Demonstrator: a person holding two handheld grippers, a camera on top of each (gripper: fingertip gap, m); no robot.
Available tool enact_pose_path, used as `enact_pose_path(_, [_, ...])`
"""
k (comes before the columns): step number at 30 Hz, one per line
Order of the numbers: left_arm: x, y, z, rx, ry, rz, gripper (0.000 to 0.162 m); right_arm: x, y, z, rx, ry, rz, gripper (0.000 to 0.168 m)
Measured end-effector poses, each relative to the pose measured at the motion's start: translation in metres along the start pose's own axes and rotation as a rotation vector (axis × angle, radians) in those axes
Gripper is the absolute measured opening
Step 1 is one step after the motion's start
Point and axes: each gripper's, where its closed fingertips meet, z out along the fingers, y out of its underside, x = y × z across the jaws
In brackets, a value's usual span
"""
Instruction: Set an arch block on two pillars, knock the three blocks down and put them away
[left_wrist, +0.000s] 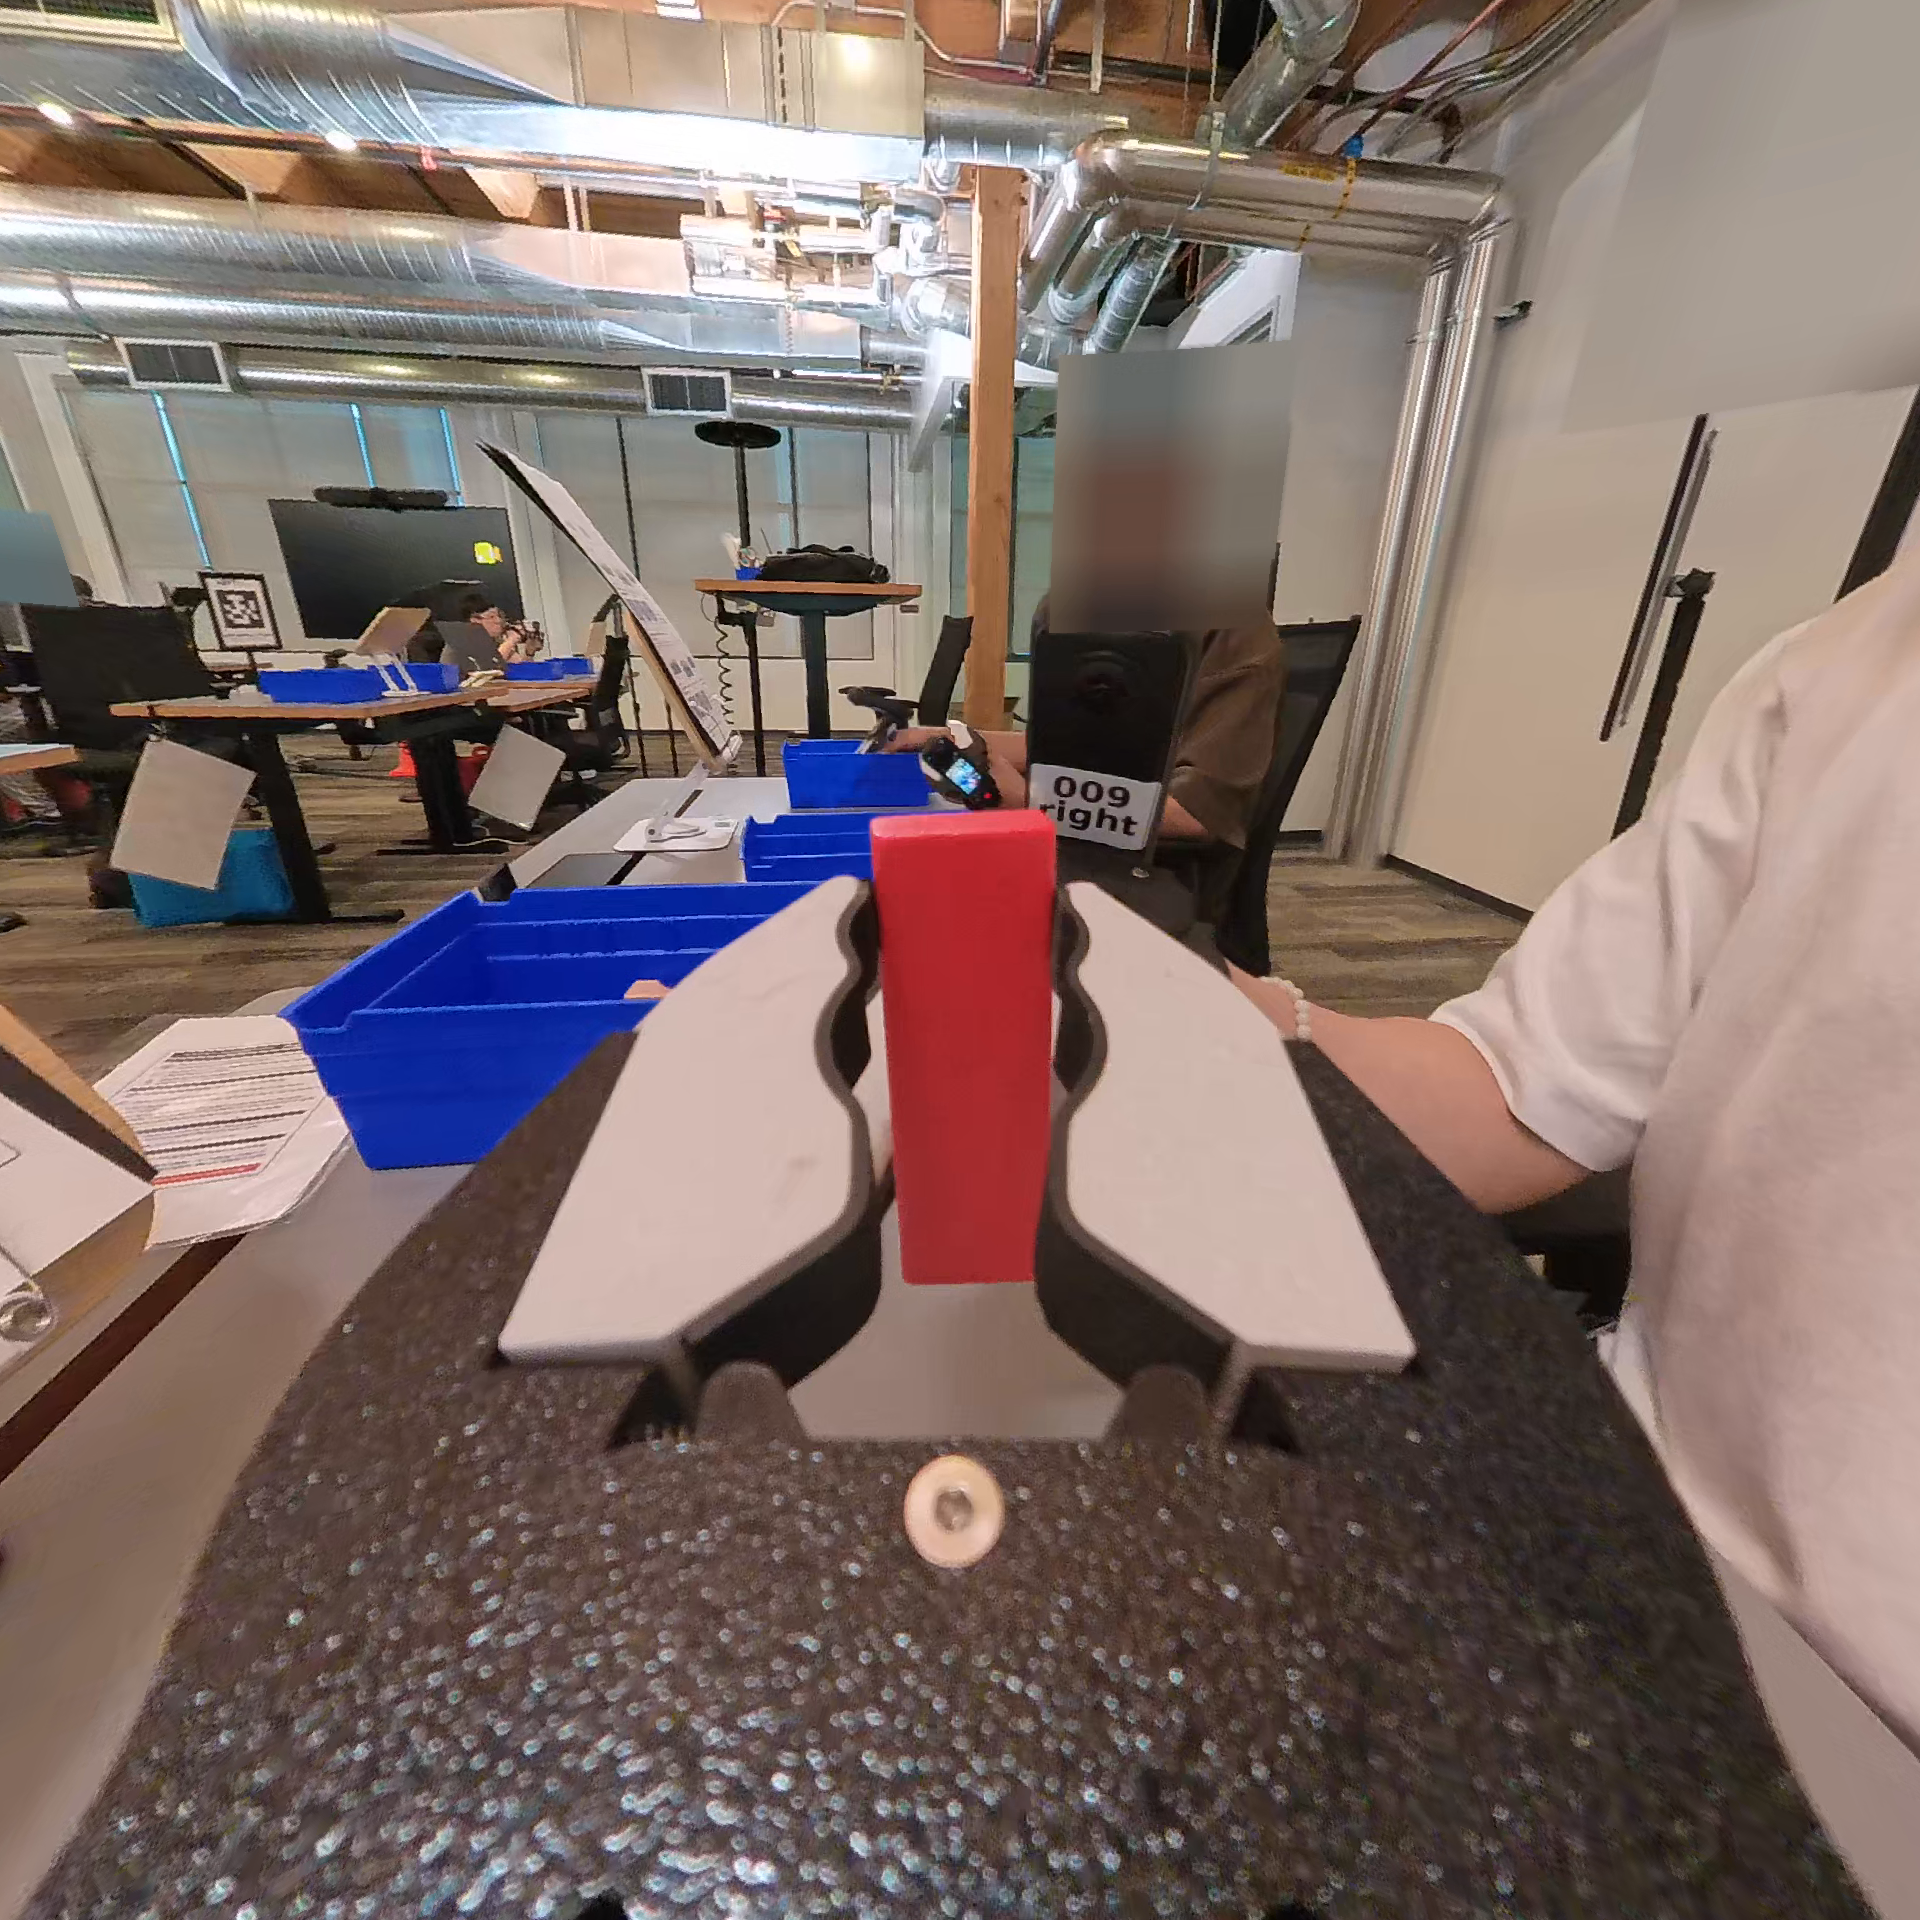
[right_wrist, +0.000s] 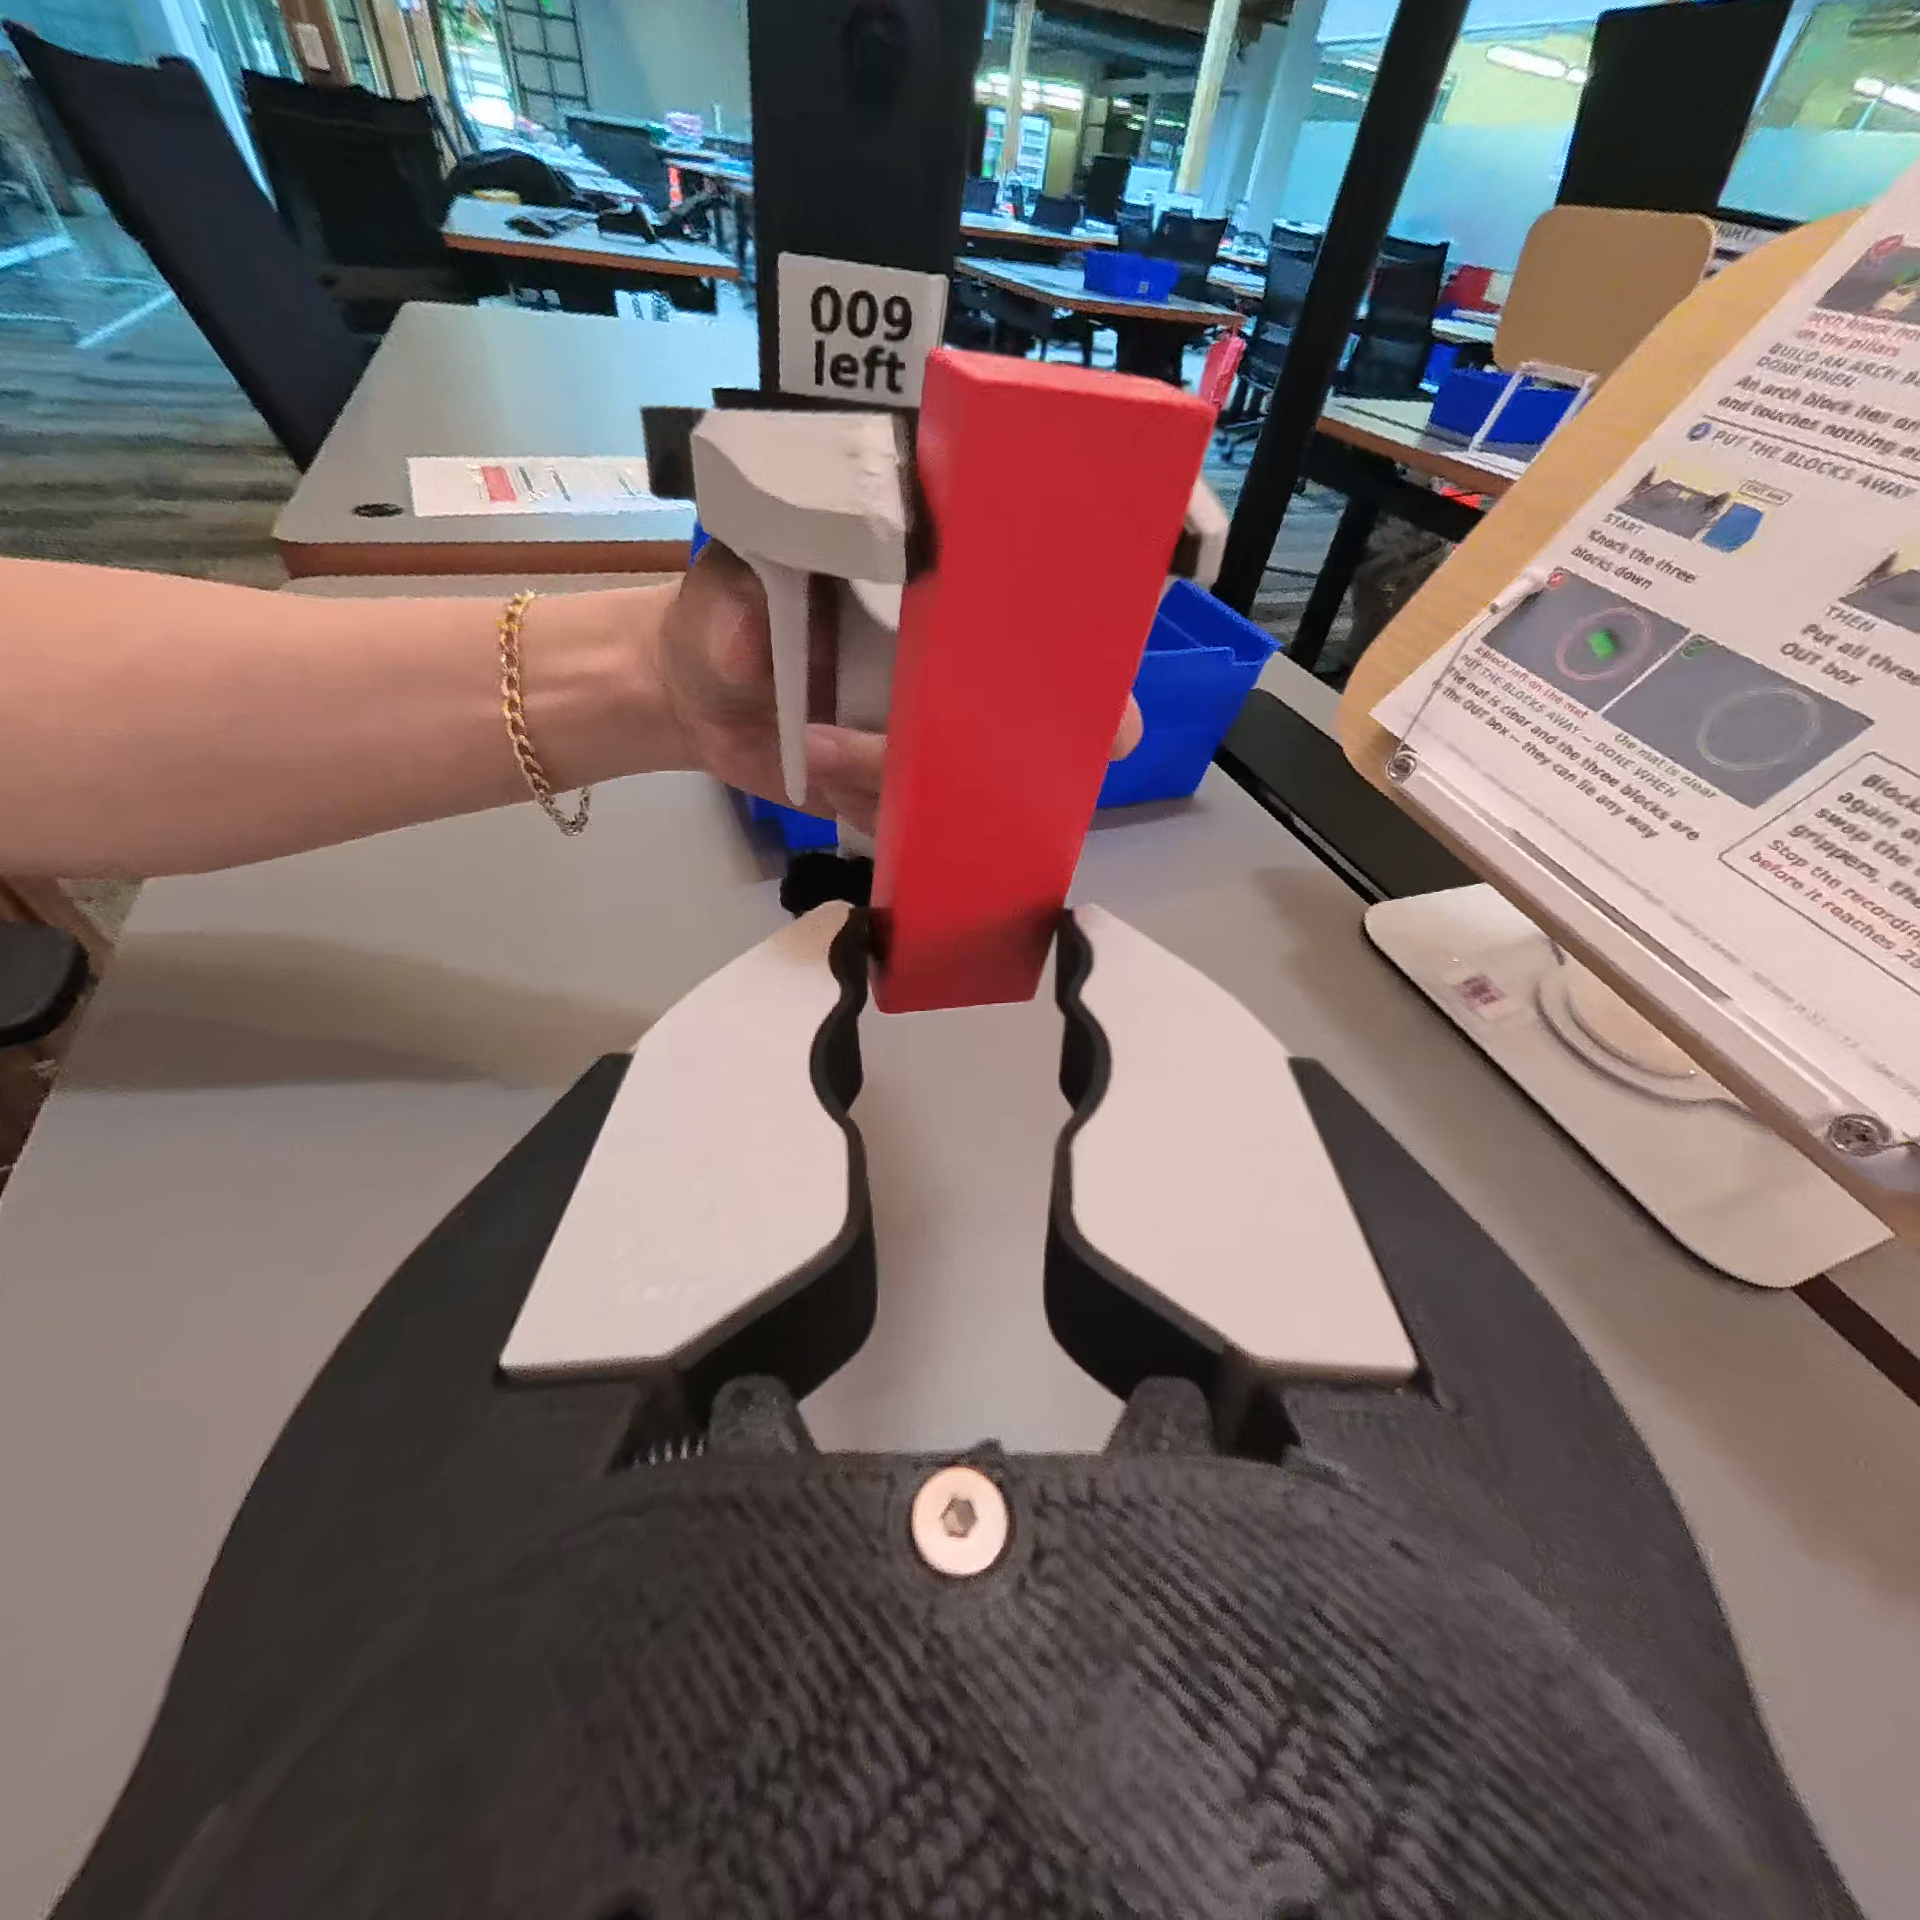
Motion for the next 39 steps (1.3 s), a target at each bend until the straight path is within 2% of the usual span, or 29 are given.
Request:
enact_pose_path(3, [0.002, 0.001, -0.002, -0.020, 0.003, 0.001, 0.031, -0.002, 0.002, 0.000, -0.007, 0.000, 0.005, 0.034])
enact_pose_path(6, [0.001, 0.005, -0.004, -0.107, -0.015, 0.006, 0.032, 0.000, 0.005, -0.003, -0.015, 0.005, 0.008, 0.034])
enact_pose_path(8, [0.000, 0.008, -0.005, -0.203, -0.038, 0.024, 0.032, 0.002, 0.006, -0.007, -0.028, 0.015, 0.006, 0.033])
enact_pose_path(13, [0.003, 0.012, -0.007, -0.508, -0.035, 0.075, 0.050, 0.002, 0.005, -0.007, -0.016, 0.030, 0.002, 0.033])
enact_pose_path(17, [0.000, 0.018, -0.015, -0.760, -0.043, 0.110, 0.045, -0.003, 0.009, -0.004, -0.026, 0.014, -0.019, 0.033])
enact_pose_path(20, [0.001, 0.020, -0.019, -0.863, -0.018, 0.095, 0.038, -0.003, 0.009, -0.004, -0.016, 0.023, -0.021, 0.033])
enact_pose_path(24, [0.008, 0.023, -0.021, -0.919, 0.020, 0.088, 0.037, -0.007, 0.013, -0.002, -0.027, 0.004, -0.025, 0.033])
enact_pose_path(28, [0.012, 0.022, -0.018, -0.899, 0.038, 0.063, 0.038, -0.009, 0.017, 0.000, -0.037, 0.004, -0.020, 0.033])
enact_pose_path(29, [0.012, 0.022, -0.018, -0.899, 0.033, 0.060, 0.034, -0.010, 0.018, 0.000, -0.038, 0.000, -0.021, 0.033])
enact_pose_path(39, [0.005, 0.023, -0.018, -0.908, -0.012, 0.047, 0.034, -0.007, 0.018, 0.002, 0.003, 0.005, 0.025, 0.033])
